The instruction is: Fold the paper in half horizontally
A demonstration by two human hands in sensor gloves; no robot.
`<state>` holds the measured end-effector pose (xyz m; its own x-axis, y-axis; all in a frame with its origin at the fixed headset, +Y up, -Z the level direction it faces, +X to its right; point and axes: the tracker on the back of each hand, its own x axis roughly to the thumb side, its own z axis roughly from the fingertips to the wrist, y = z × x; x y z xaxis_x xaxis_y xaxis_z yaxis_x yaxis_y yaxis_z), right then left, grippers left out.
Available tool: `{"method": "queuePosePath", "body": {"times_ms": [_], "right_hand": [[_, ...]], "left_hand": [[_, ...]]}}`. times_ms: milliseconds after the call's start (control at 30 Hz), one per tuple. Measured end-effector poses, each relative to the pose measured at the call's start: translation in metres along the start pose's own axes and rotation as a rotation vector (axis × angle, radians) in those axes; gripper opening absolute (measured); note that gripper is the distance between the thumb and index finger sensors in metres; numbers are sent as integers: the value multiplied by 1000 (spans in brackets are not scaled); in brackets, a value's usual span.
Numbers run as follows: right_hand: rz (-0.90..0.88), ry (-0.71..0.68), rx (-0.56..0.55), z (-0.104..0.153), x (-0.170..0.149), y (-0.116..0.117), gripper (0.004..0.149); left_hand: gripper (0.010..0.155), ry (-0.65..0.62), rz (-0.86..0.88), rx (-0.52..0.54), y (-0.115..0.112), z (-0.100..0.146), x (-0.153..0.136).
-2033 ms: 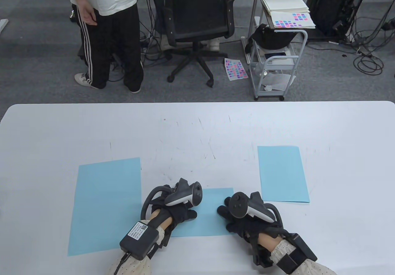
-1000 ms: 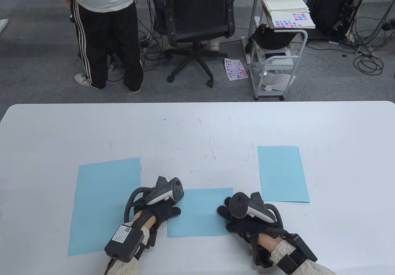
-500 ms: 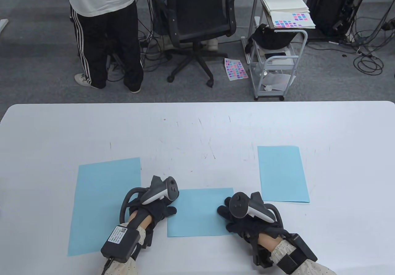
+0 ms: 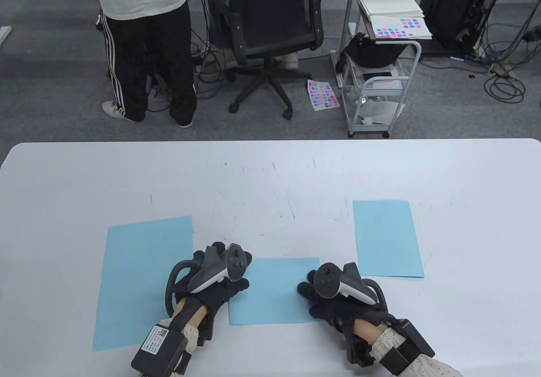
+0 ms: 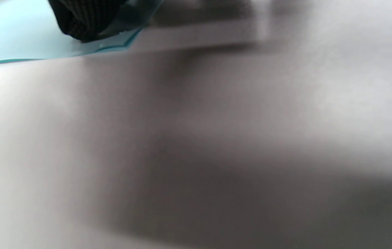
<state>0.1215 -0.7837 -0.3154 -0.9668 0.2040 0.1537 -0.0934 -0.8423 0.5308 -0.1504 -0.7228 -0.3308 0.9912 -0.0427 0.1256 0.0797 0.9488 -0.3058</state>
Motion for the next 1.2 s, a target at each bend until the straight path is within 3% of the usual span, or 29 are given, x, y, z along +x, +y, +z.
{"method": "queuePosePath", "body": {"times_ms": [133,433,700,833,1033,1200], "right_hand": [[-1,0,0,0,0,0,63],[-6,-2,0,0,0,0,63],[-10,-6,-10,0,2,-3,63],[-19,4,-16,-2,7,-16,63],[-43,24,-101,-20,29,-47,67],[-21,24,-116,-43,51,-54,73]], "left_hand": [[70,28,19,163,7,21,0],[73,93,53,387,5,45,-11],[73,108,45,372,-2,48,-20],[74,108,45,344,-6,48,-24],[75,108,55,325,-8,47,-29],[76,107,60,301,-11,45,-32]]}}
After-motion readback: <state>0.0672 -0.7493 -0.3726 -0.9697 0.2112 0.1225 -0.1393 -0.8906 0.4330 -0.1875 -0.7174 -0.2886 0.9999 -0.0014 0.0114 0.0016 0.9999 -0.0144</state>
